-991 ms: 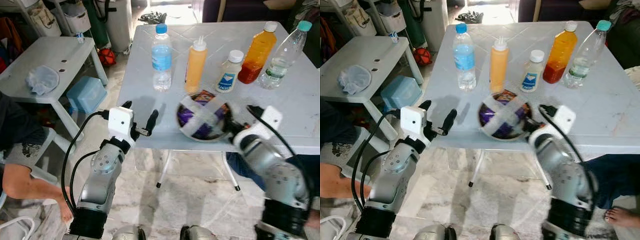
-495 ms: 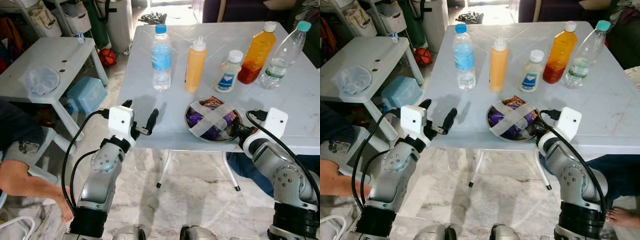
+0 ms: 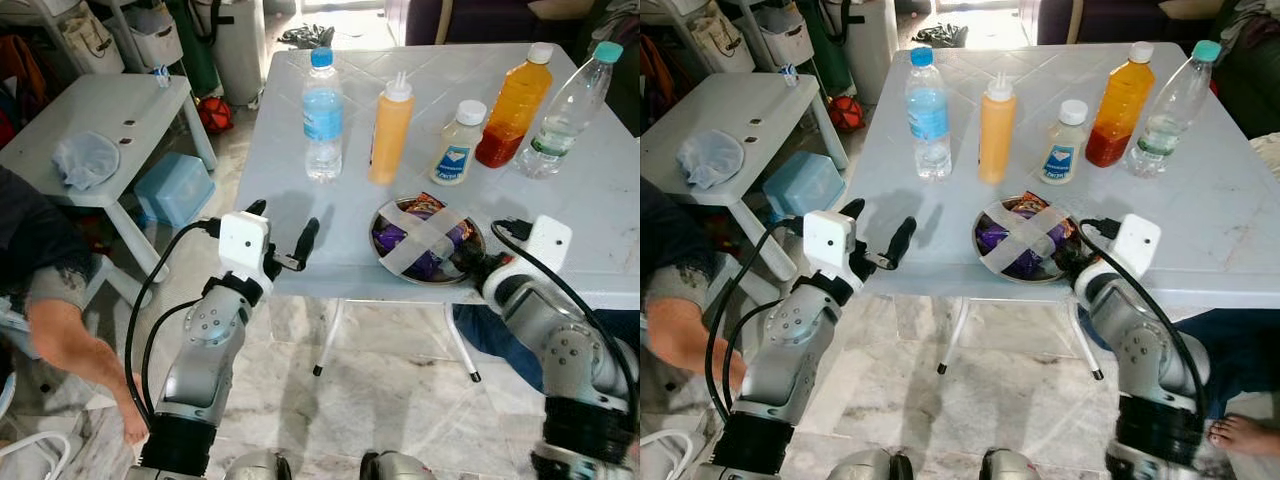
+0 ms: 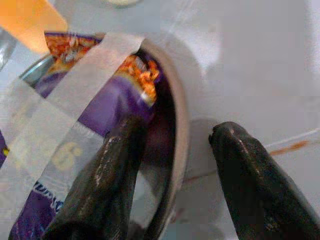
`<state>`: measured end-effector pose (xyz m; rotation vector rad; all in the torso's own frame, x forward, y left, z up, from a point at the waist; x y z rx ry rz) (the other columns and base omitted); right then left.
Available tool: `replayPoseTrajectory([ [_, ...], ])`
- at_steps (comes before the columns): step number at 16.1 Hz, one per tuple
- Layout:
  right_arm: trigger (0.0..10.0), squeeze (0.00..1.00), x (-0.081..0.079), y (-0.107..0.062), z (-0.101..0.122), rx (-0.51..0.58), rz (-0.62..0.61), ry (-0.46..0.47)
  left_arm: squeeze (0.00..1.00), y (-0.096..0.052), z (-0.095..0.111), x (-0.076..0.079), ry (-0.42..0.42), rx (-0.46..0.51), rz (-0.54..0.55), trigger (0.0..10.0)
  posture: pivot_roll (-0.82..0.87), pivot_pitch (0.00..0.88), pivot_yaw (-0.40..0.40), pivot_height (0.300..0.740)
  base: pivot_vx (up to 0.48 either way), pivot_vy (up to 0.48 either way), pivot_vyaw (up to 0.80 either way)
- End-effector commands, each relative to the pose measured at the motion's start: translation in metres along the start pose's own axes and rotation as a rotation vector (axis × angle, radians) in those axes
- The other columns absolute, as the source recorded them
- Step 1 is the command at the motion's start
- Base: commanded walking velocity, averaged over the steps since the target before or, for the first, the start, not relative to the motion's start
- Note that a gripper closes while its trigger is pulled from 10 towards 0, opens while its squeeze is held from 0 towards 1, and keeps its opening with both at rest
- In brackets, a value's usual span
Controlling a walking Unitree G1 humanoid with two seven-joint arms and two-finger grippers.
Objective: Restocking fridge
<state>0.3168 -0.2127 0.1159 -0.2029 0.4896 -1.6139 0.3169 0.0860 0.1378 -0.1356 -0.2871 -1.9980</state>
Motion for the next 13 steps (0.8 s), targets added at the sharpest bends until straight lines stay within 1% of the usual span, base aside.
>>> replayPoseTrajectory([
  [1, 5.8, 0.0, -0.007, 0.002, -0.004, -0.023, 0.043, 0.03, 0.0, -0.001, 0.003, 0.0, 0.016, 0.008, 0.008, 10.0, -0.01, 0.069, 0.072, 0.74, 0.0, 0.0, 0.0],
  [2, 0.7, 0.0, -0.009, 0.002, -0.008, -0.033, 0.048, 0.026, 0.0, -0.002, 0.004, -0.001, 0.017, 0.008, 0.01, 10.0, -0.01, 0.069, 0.07, 0.74, 0.0, 0.0, 0.0],
  [3, 0.0, 0.0, -0.01, 0.002, -0.014, -0.058, 0.052, 0.03, 0.0, -0.002, 0.004, -0.001, 0.017, 0.008, 0.012, 10.0, -0.01, 0.07, 0.07, 0.74, 0.0, 0.0, 0.0],
  [5, 0.0, 0.0, -0.007, 0.002, -0.024, -0.096, 0.042, 0.03, 0.0, -0.002, 0.004, -0.001, 0.017, 0.007, 0.012, 10.0, -0.01, 0.07, 0.07, 0.74, 0.0, 0.0, 0.0],
  [8, 0.0, 0.0, -0.005, 0.002, -0.032, -0.124, 0.042, 0.036, 0.0, -0.001, 0.005, 0.0, 0.016, 0.008, 0.011, 10.0, -0.01, 0.071, 0.07, 0.74, 0.0, 0.0, 0.0],
  [10, 0.0, 0.0, -0.006, 0.003, -0.032, -0.121, 0.044, 0.048, 0.0, -0.001, 0.004, 0.0, 0.016, 0.007, 0.011, 10.0, -0.01, 0.068, 0.07, 0.74, 0.0, 0.0, 0.0],
  [13, 0.0, 0.0, -0.01, 0.003, -0.025, -0.08, 0.045, 0.065, 0.0, -0.003, 0.003, -0.002, 0.017, 0.003, 0.013, 10.0, -0.01, 0.061, 0.07, 0.74, 0.0, 0.0, 0.0],
])
Point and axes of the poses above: a point about 5 cm out from each wrist's last joint towards the gripper, its own y axis pointing out of the wrist towards the gripper, its own z axis along the axis of the wrist's last joint, x = y × z, the point moved 3 cm from there along y, pointing out of the wrist towards the gripper, and after that the axes turned 15 degrees about -y, right-handed, at the moved point
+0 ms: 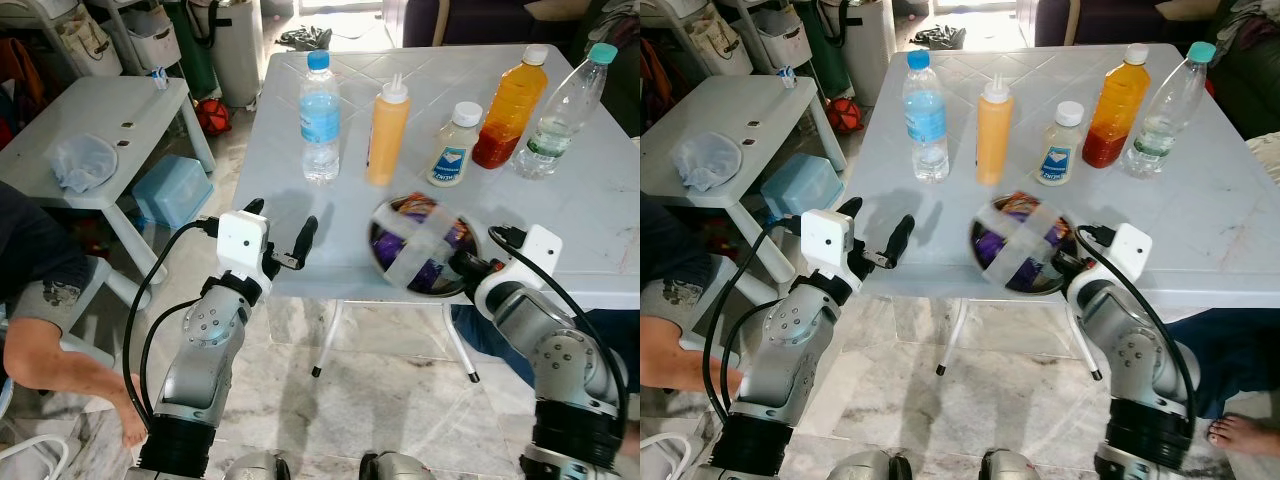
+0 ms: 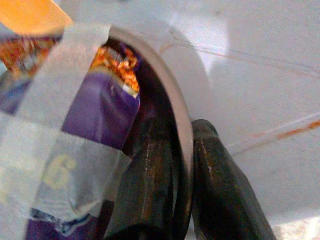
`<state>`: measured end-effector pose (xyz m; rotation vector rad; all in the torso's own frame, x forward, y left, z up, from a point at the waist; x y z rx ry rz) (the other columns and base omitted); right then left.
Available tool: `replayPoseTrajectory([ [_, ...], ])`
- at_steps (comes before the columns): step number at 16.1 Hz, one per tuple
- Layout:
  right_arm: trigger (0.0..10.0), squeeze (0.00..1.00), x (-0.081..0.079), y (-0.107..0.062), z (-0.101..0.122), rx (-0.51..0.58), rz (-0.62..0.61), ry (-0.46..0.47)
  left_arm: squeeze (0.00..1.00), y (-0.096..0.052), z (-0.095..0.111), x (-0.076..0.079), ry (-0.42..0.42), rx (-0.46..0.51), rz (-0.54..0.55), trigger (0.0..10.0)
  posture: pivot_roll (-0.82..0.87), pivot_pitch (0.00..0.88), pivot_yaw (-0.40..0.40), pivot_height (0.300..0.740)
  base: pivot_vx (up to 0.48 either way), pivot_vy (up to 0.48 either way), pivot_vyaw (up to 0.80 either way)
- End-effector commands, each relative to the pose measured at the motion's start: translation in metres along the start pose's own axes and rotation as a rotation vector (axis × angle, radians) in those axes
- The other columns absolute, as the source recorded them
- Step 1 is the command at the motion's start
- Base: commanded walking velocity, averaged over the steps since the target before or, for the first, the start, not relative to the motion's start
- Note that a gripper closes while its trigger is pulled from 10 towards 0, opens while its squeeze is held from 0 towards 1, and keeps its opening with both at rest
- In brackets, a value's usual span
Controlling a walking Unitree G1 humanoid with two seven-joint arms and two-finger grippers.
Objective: Restocking fridge
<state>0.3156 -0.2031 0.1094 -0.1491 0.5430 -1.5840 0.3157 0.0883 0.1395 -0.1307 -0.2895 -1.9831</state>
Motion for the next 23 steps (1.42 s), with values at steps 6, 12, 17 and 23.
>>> replayPoseTrajectory([
  [6, 0.0, 0.0, -0.012, -0.005, -0.02, 0.012, -0.027, -0.06, 0.0, -0.023, -0.004, -0.021, -0.005, -0.033, 0.124, 10.0, -0.02, 0.035, 0.068, 0.74, 0.0, 0.0, 0.0],
  [12, 10.0, 0.0, -0.036, -0.006, -0.016, 0.092, 0.027, -0.09, 0.0, -0.026, -0.004, -0.036, 0.022, -0.041, 0.165, 10.0, 0.0, 0.06, 0.063, 0.74, -0.081, 0.0, 0.0],
  [17, 10.0, 0.0, -0.043, -0.006, -0.008, 0.137, 0.031, -0.12, 0.0, -0.023, -0.002, -0.033, 0.028, -0.043, 0.15, 10.0, 0.0, 0.063, 0.079, 0.74, -0.262, 0.0, 0.0],
  [23, 10.0, 0.0, -0.05, -0.009, -0.014, 0.163, 0.089, -0.139, 0.0, -0.025, -0.009, -0.031, 0.027, -0.061, 0.146, 10.0, 0.0, 0.05, 0.068, 0.74, -0.285, 0.0, 0.5],
])
Point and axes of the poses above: a point about 5 cm out from each wrist's last joint towards the gripper, its own y axis pointing out of the wrist towards the gripper, its own z axis along the axis of the wrist's last joint, x = y × z, the point moved 3 cm from there along y, pointing out of the wrist towards the gripper, and after that the axes turned 15 degrees about -y, right-handed, at the moved point
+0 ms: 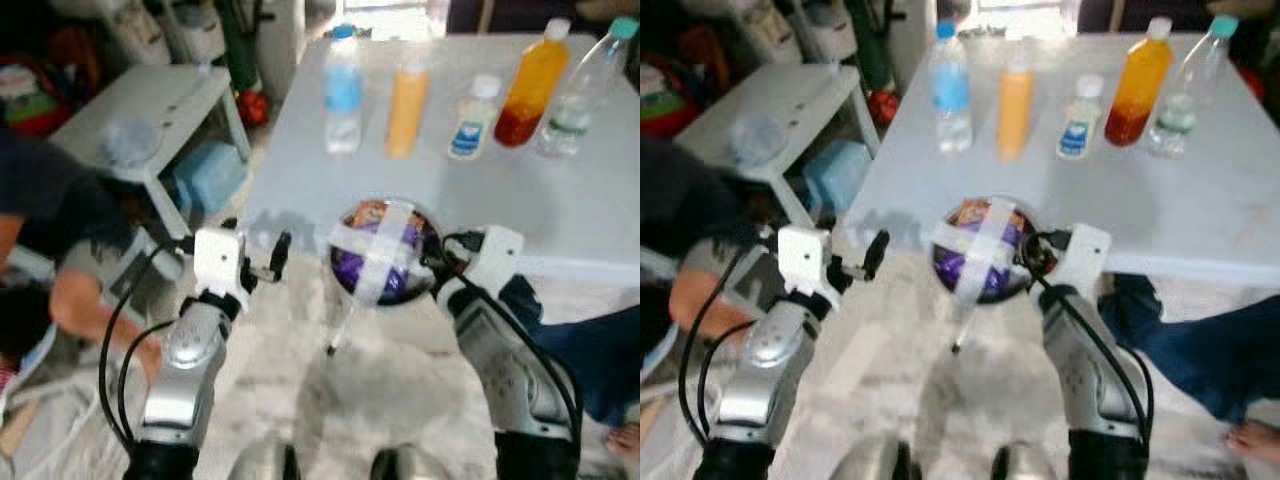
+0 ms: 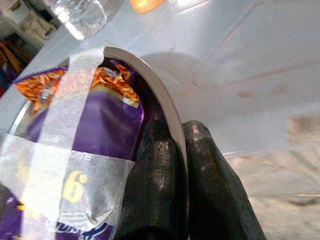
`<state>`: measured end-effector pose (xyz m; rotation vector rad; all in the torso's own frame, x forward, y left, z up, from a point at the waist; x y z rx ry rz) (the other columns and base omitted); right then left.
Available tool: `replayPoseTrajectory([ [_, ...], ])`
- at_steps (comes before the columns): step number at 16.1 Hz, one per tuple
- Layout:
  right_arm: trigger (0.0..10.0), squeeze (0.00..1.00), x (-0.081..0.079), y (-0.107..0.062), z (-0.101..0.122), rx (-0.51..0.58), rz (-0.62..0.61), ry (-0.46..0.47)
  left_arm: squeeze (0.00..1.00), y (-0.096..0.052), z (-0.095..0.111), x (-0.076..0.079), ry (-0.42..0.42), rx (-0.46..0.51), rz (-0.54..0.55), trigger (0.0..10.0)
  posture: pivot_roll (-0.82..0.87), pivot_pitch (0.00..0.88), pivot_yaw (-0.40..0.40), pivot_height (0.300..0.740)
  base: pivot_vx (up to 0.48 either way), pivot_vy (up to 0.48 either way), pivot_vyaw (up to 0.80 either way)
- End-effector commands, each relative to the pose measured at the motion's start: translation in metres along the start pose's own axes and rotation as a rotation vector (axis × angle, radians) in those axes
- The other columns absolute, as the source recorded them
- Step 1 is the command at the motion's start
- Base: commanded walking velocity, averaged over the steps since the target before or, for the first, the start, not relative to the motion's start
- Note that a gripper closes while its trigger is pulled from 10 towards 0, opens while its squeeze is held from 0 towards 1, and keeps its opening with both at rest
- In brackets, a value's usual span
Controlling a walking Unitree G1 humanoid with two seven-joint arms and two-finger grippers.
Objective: Restocking fridge
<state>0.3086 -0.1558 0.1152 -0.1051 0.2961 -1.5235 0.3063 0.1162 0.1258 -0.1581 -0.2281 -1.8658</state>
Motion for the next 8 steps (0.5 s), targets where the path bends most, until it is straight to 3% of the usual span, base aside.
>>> replayPoseTrajectory([
  [1, 10.0, 0.0, -0.0035, -0.0005, -0.0049, -0.01, 0.017, -0.002, 0.0, -0.0031, -0.0061, -0.0059, 0.014, -0.028, 0.017, 10.0, 0.0, 0.045, 0.064, 0.74, -0.281, 0.0, 0.8],
  [8, 10.0, 0.0, -0.0107, -0.0012, -0.0055, 0.003, 0.074, -0.037, 0.0, 0.0011, -0.0066, -0.002, 0.011, -0.024, 0.007, 10.0, 0.0, 0.044, 0.057, 0.74, -0.281, 0.0, 0.8],
])
Point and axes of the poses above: a point about 5 cm out from each wrist's last joint towards the gripper, its own y axis pointing out of the wrist towards the gripper, its own z axis along the axis of the wrist's last joint, x = y × z, the point moved 3 cm from there along y, pointing out of the wrist towards the gripper, and after that the axes turned 15 degrees about -y, right-handed, at the moved point
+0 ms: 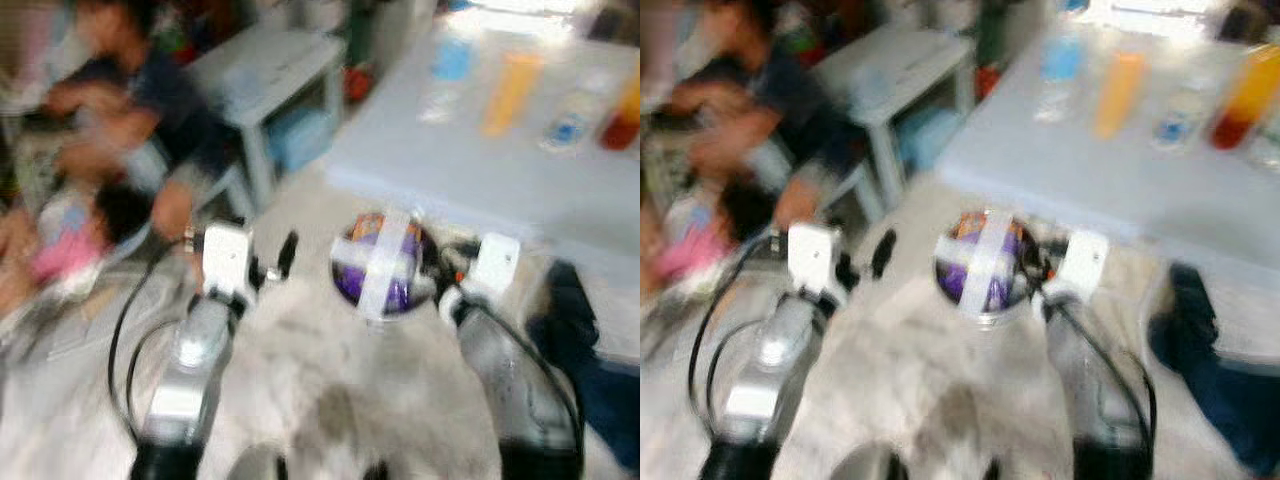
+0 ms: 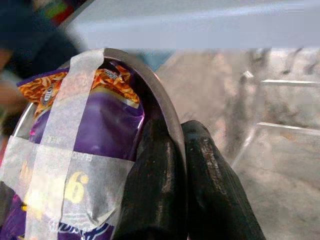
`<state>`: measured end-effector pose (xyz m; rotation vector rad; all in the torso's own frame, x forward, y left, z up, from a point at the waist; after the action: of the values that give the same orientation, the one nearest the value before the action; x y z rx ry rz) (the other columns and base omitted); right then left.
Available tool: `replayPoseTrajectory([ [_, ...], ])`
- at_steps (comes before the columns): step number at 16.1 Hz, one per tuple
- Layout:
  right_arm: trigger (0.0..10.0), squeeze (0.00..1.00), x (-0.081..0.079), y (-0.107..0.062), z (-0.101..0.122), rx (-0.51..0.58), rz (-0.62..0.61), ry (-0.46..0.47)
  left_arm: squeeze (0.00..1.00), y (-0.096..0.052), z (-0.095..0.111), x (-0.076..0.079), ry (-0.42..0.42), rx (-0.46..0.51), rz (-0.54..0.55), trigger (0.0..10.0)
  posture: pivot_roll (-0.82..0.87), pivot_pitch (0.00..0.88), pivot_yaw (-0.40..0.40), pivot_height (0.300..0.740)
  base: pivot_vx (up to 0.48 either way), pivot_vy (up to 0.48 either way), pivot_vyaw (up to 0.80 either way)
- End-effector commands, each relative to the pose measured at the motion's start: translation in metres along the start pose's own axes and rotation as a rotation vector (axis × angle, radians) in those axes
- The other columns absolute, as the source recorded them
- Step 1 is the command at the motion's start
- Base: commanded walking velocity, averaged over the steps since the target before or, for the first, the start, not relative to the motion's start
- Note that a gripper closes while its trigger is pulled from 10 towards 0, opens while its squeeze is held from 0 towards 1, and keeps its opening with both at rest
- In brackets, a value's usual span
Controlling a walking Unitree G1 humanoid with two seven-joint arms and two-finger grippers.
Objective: Restocking fridge
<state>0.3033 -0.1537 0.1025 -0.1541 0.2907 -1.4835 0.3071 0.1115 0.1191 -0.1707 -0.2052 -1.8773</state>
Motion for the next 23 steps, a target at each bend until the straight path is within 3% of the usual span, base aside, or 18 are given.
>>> replayPoseTrajectory([
  [1, 10.0, 0.0, -0.0119, 0.0005, 0.0073, 0.034, 0.05, -0.002, 0.0, -0.0002, 0.0005, -0.004, 0.008, -0.001, 0.013, 10.0, 0.0, 0.043, 0.055, 0.74, -0.274, 0.0, 0.8],
  [7, 10.0, 0.0, -0.014, 0.0021, 0.0043, 0.029, 0.072, -0.013, 0.0, 0.0016, -0.004, 0.0024, -0.002, -0.005, 0.001, 10.0, 0.0, 0.034, 0.047, 0.74, -0.278, 0.0, 0.8],
  [23, 10.0, 0.0, -0.0195, 0.0055, 0.003, 0.031, 0.105, -0.023, 0.0, 0.003, -0.0037, 0.002, -0.002, -0.002, 0.006, 10.0, 0.01, 0.036, 0.046, 0.74, -0.274, 0.0, 0.8],
])
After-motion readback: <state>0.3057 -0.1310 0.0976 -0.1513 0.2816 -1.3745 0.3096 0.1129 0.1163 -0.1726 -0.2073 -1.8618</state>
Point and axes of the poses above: a point about 5 cm out from each wrist's last joint towards the gripper, its own y axis pointing out of the wrist towards the gripper, its own z axis along the axis of the wrist's last joint, x = y × z, the point moved 3 cm from there along y, pointing out of the wrist towards the gripper, and after that the axes turned 15 degrees about -y, right-handed, at the moved point
